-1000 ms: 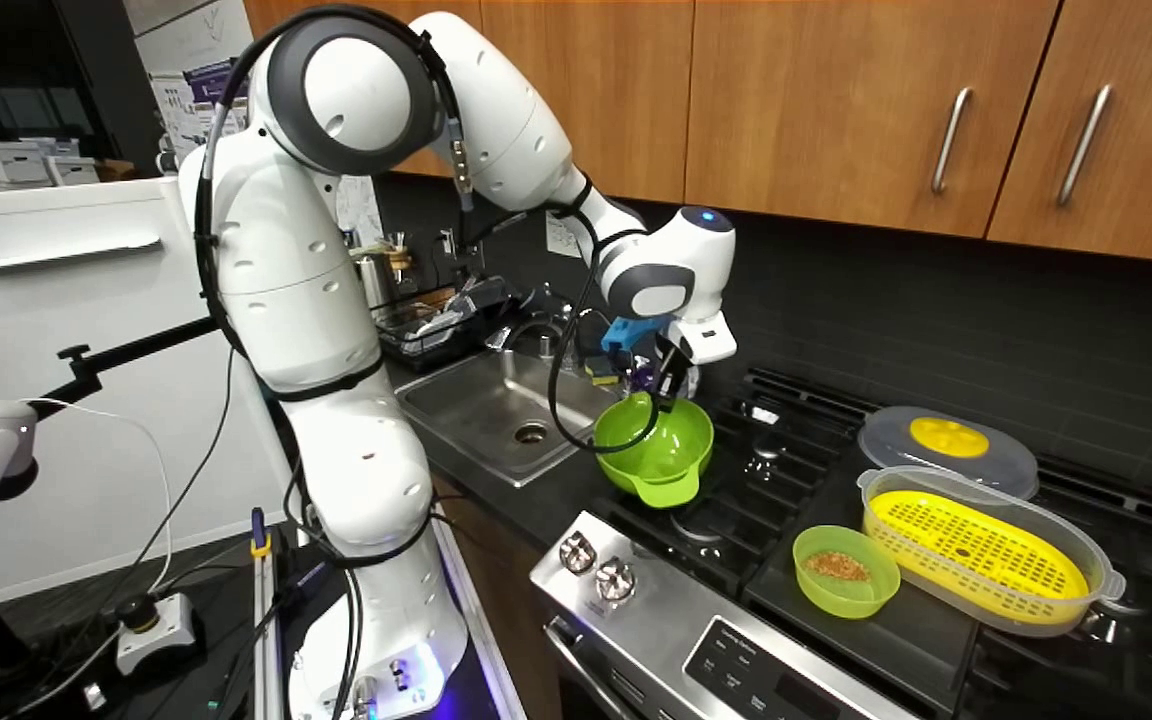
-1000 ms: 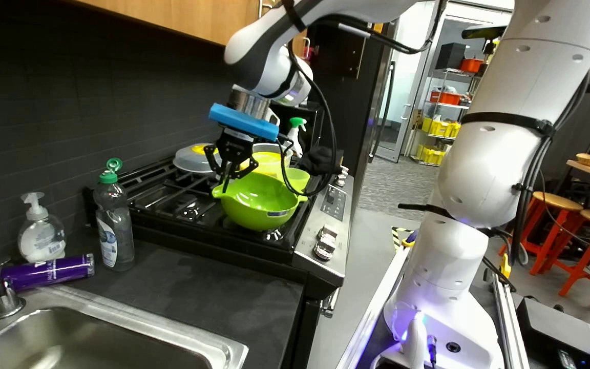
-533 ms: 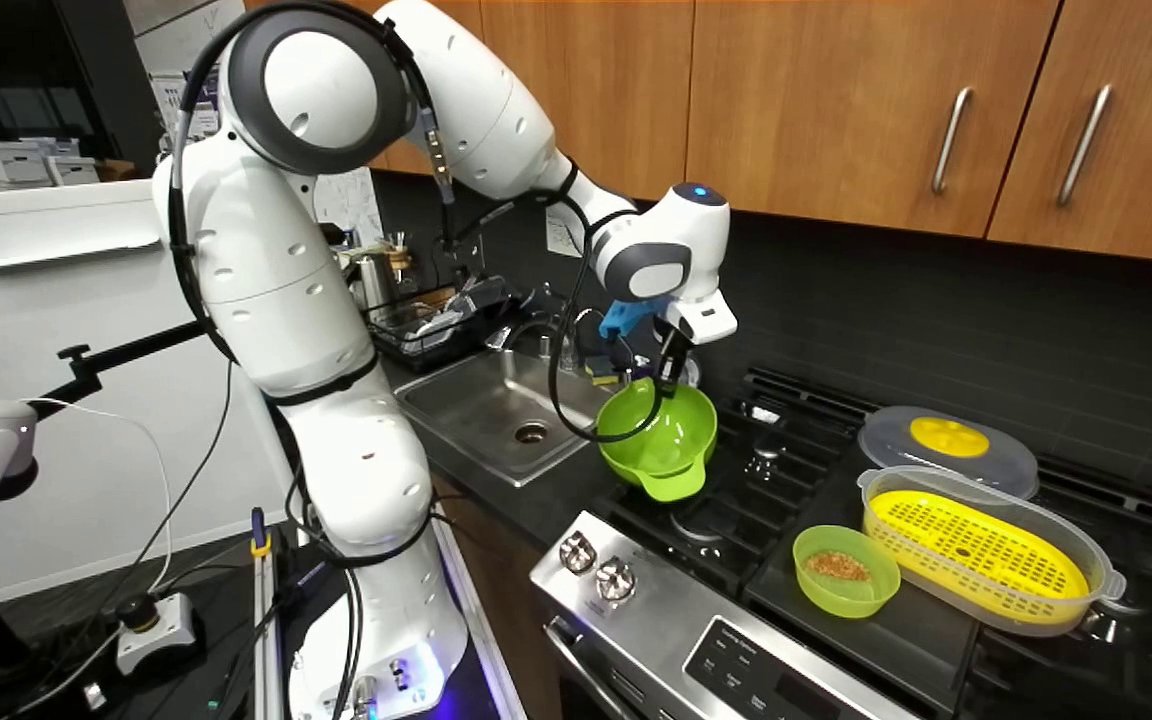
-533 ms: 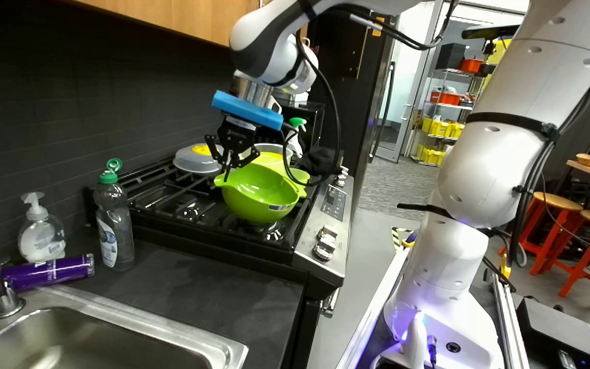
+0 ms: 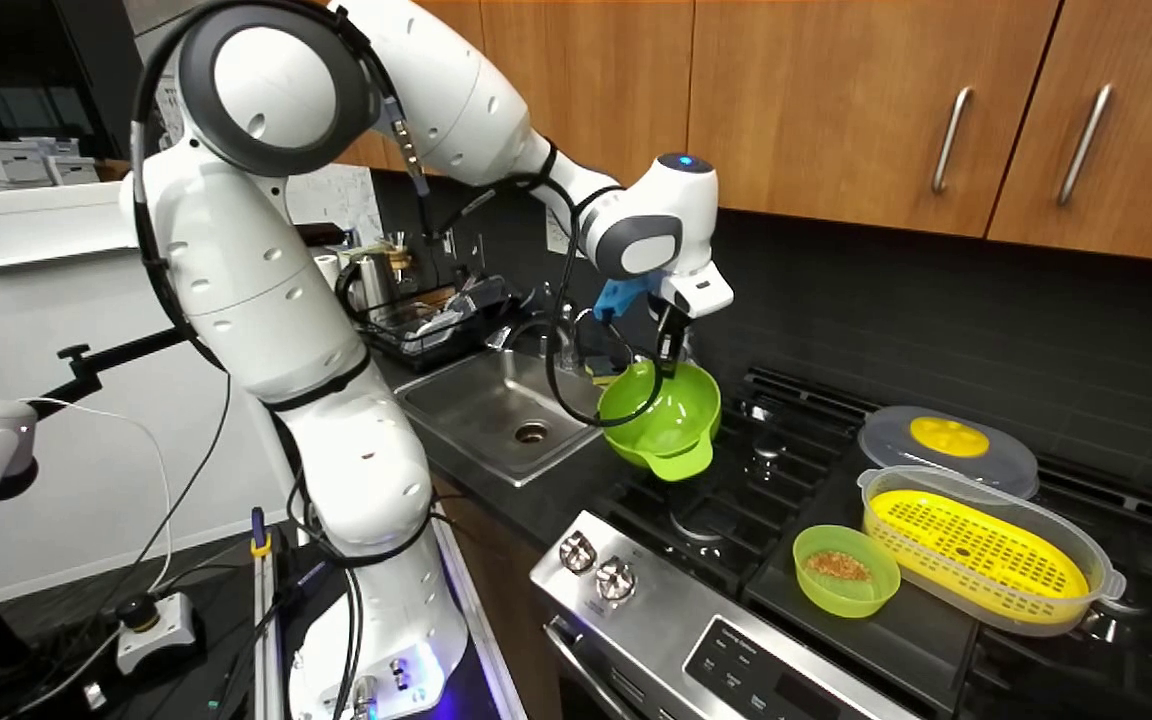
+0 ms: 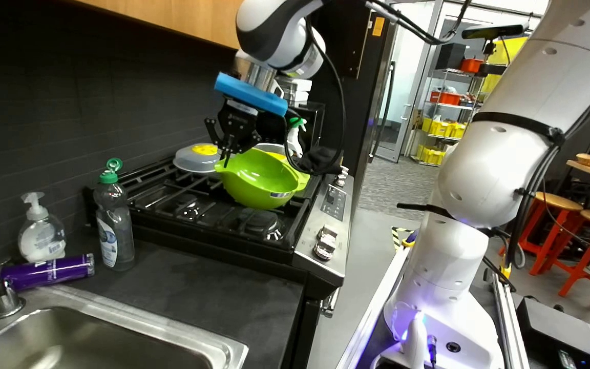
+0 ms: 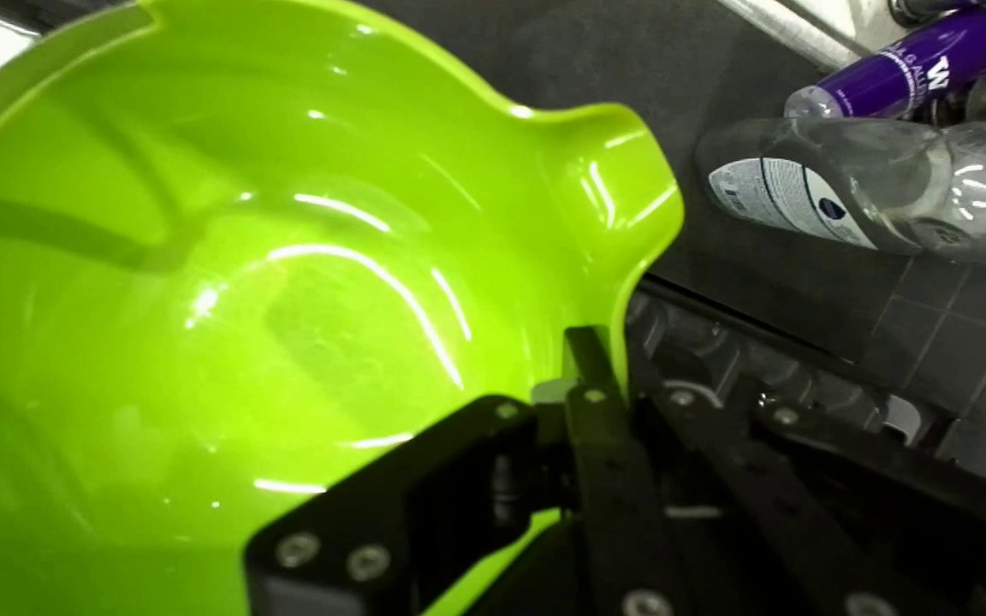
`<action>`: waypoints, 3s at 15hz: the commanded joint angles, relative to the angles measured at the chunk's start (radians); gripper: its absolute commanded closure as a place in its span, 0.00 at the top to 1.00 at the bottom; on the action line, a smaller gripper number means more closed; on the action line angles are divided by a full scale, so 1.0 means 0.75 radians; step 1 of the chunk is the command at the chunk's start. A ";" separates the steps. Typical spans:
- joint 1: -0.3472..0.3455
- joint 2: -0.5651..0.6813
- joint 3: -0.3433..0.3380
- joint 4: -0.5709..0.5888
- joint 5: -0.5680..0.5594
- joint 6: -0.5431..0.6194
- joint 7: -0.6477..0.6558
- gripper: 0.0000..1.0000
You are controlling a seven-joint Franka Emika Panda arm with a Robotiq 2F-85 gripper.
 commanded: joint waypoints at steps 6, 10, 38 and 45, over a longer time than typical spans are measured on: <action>-0.022 -0.181 0.039 0.015 -0.040 -0.055 0.041 0.01; -0.019 -0.221 0.044 0.012 -0.025 -0.064 0.029 0.01; -0.025 -0.243 0.035 0.089 0.070 -0.147 0.003 0.01; -0.071 -0.260 0.086 0.119 -0.277 -0.375 -0.014 0.01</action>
